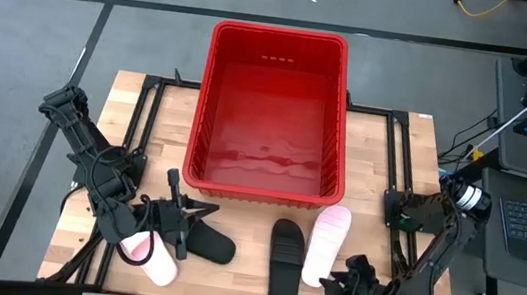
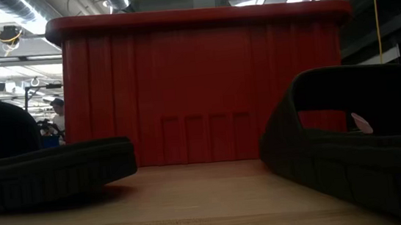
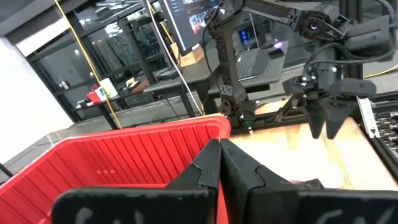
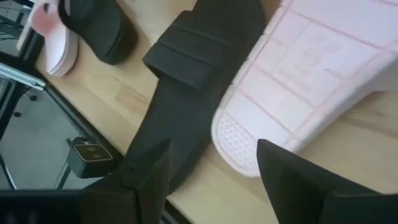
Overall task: Pick and place slides into bin
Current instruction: Put the right pink slide into the bin
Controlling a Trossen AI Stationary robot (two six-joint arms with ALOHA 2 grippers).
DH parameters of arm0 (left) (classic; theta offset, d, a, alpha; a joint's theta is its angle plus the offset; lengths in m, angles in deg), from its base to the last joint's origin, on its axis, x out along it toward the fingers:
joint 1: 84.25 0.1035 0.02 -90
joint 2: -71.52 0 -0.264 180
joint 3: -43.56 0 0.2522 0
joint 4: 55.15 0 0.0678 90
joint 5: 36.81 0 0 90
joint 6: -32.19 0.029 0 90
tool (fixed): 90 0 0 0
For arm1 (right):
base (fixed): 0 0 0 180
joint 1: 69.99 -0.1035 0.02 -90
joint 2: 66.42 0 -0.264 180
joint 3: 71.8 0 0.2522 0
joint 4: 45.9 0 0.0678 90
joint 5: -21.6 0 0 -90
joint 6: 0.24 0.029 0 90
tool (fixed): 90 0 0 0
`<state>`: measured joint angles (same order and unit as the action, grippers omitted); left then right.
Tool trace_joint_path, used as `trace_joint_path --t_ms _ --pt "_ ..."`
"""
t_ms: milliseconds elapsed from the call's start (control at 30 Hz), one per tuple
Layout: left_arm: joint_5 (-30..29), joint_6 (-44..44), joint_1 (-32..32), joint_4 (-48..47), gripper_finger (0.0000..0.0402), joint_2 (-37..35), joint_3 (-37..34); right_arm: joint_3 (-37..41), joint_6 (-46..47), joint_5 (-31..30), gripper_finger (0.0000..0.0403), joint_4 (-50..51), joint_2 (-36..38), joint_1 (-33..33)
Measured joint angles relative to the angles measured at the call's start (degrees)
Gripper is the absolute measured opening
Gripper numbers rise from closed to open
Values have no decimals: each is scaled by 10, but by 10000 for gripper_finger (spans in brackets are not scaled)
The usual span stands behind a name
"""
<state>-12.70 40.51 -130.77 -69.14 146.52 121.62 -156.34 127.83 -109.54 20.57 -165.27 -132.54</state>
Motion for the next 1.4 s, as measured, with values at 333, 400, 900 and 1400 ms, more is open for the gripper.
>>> trace_joint_path --t_ms 333,400,900,1400 --pt "0 -26 1 4 5 0 0 14 24 -33 226 117 80 -73" --pt "0 -31 1 5 3 0 0 33 36 -56 226 113 82 -86" --pt "-4 -31 1 39 2 0 0 283 50 -75 225 -235 83 -74" --pt "-5 -31 1 65 3 0 0 319 51 -103 225 -283 83 -61"
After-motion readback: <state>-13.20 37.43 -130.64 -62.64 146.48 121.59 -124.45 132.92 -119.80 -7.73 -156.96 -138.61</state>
